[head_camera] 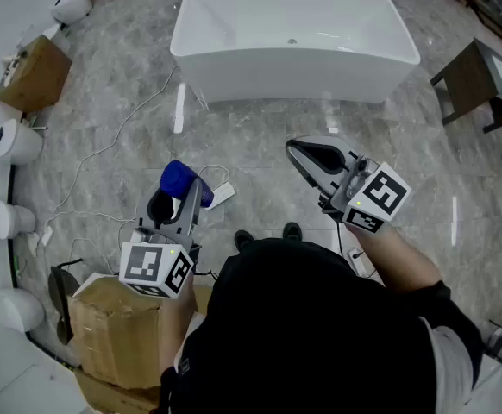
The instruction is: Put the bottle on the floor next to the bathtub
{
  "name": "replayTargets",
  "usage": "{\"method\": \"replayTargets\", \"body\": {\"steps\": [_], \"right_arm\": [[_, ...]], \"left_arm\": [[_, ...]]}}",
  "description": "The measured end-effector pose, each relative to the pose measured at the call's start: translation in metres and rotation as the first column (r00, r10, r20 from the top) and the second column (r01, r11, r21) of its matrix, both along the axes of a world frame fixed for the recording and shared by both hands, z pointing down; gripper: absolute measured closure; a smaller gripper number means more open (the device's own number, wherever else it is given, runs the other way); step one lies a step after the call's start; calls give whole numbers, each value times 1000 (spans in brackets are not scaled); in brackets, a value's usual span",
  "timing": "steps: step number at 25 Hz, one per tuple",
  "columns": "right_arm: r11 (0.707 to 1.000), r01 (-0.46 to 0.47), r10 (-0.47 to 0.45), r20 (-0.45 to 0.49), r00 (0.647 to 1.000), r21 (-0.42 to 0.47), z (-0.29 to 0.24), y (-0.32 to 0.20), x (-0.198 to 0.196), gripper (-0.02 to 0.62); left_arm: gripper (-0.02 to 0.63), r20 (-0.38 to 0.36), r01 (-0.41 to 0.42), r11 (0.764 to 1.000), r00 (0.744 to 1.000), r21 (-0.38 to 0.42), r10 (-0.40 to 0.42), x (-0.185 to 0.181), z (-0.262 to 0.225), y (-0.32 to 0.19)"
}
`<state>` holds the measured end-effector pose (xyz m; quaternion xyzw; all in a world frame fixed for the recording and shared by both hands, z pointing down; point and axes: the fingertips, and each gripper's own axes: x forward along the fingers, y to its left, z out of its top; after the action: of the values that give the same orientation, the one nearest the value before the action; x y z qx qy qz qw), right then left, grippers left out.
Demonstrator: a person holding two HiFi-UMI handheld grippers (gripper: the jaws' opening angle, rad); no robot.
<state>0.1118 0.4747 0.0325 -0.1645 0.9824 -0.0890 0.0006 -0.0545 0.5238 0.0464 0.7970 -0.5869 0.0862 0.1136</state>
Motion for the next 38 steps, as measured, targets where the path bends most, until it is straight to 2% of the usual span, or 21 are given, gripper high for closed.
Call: {"method": "replayTargets", "body": {"steps": [8,14,18,26,32,38], "right_arm": [[1000,0,0,-4,1000,-9,4,-2,13,568],[1000,-14,14,0,1000,-17,6,-6,36,568],[999,29,-28,-35,999,25,9,0,52,568],[997,76,-75,-81,994,7,26,3,83,568],[998,49,-52,-59,997,-44,38,-15,94,568],[997,21,-25,-53,998,-81,46,-51,82,568]], "left_arm": [[443,-9,-9,1000,1000,-2,9,17,5,-4],[443,-24,-10,1000,1000,-11,10,36,12,-8],[443,-34,-7,1000,999,-27,6,56,20,-13],[443,-37,-22,999,999,-49,20,99,32,-16],[443,-39,-37,997,999,-68,35,104,41,-37],[443,-54,-68,994,997,-81,63,89,56,-78]]}}
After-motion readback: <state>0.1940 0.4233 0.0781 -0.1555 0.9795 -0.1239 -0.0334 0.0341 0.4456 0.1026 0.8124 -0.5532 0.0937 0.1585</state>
